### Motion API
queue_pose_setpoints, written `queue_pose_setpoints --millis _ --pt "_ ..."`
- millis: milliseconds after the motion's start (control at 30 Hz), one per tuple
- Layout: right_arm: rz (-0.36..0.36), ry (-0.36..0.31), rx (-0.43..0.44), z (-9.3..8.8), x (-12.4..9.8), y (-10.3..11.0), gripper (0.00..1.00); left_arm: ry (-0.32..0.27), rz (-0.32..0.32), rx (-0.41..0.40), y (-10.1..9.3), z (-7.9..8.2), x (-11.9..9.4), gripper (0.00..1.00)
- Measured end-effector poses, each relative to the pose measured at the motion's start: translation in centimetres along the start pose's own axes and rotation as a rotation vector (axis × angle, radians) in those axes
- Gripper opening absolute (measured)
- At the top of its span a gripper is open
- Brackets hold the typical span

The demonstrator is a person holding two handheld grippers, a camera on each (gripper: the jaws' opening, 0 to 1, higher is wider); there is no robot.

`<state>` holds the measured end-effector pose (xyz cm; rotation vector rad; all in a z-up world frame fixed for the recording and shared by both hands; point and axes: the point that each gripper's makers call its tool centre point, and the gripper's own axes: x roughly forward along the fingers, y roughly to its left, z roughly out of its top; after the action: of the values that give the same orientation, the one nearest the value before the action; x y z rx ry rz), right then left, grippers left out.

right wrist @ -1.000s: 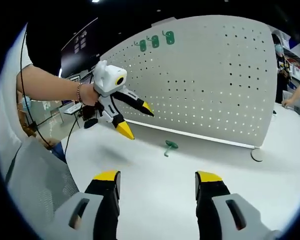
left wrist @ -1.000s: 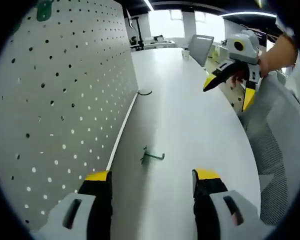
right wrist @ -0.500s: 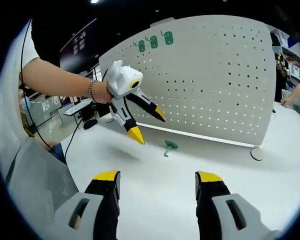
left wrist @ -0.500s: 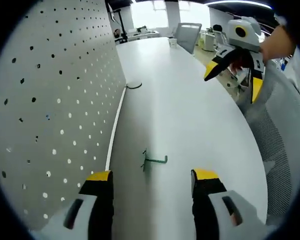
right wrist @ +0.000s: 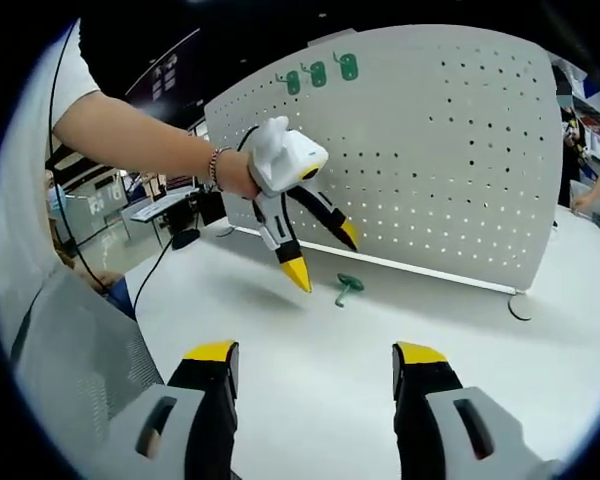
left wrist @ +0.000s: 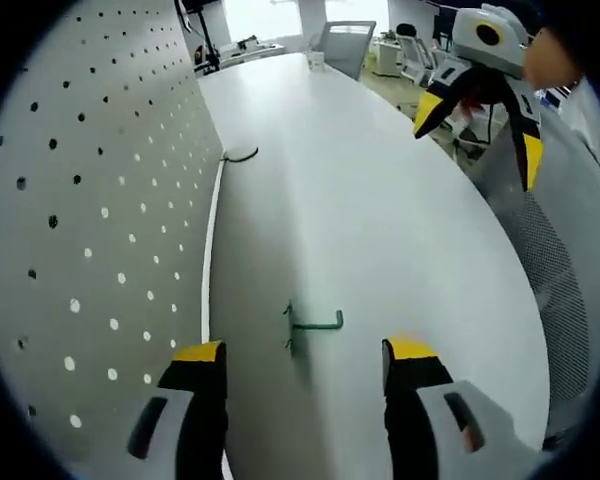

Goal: Insert the hook assembly into the mounting plate slot until the hook locks in place.

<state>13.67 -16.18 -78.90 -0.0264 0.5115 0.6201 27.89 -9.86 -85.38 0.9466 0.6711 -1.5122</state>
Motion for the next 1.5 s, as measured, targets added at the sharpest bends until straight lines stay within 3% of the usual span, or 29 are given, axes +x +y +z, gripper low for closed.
queue_pose_setpoints --millis 233,567,1067,1500 --pt "-0.009 -0.002 0.018 -0.1 -0.1 -0.3 0.61 0.053 -0.035 0.053 0.2 -0.1 1.2 0.63" --pt "-0.025 -0.005 0.035 -0.2 -0.2 -0.8 0.60 0.118 -0.107 0.031 0.0 -0.9 3.2 0.62" --pt "-0.033 -0.015 0.066 -0.1 -0.2 -1.2 0.59 0.086 -0.111 0.001 0.3 -0.5 3.2 0.58" --pt "-0.035 -0.014 0.069 0.0 -0.3 -1.1 0.56 0.089 -0.088 -0.036 0.7 -0.8 2.9 0.31"
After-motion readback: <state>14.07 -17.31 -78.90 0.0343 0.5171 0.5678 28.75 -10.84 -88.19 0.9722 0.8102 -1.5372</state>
